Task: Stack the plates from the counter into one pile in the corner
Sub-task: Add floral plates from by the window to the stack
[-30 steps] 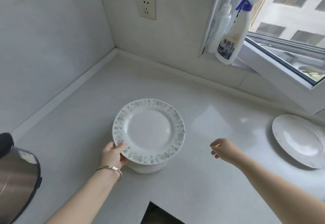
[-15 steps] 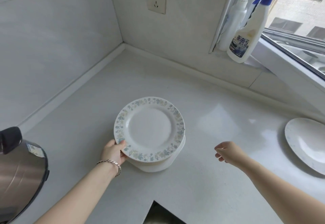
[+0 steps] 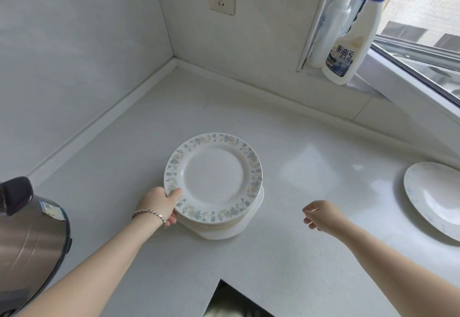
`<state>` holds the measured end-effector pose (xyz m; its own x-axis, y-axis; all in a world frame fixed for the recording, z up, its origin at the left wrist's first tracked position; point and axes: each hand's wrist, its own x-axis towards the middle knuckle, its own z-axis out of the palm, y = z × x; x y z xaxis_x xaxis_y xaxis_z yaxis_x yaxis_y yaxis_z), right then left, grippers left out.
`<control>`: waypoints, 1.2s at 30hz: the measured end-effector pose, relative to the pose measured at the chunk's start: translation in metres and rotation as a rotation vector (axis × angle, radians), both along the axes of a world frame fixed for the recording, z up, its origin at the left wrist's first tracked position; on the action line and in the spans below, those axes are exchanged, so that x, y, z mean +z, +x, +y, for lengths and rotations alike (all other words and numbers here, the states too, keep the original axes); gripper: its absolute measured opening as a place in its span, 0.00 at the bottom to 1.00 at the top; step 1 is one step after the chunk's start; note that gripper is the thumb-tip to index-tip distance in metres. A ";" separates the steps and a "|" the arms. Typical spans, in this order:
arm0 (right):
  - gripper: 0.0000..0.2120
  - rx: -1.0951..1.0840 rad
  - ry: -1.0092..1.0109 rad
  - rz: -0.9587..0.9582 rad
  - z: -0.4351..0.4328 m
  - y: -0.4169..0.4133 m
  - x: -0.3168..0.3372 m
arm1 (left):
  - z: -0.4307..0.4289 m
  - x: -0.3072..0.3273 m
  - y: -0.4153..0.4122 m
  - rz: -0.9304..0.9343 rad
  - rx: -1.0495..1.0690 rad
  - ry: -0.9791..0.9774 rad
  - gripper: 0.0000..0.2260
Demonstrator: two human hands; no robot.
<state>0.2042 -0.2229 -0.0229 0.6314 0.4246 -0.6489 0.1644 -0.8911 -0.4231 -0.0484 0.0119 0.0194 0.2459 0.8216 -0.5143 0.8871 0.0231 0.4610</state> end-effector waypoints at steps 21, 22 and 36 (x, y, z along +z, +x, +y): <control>0.10 -0.195 -0.018 0.065 -0.050 0.006 -0.008 | -0.078 0.034 0.115 -0.120 -0.775 -0.020 0.09; 0.09 -0.231 -0.011 0.071 -0.059 0.008 -0.009 | -0.087 0.033 0.131 -0.080 -0.816 -0.044 0.09; 0.11 -0.476 0.040 -0.020 -0.264 0.106 0.008 | -0.277 -0.029 0.326 0.142 -0.987 -0.306 0.06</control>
<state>0.3104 -0.4867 -0.0148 0.7740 0.1100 -0.6235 -0.2492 -0.8524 -0.4597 0.2773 -0.2648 -0.0100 0.6585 0.1176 -0.7434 0.6207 -0.6435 0.4480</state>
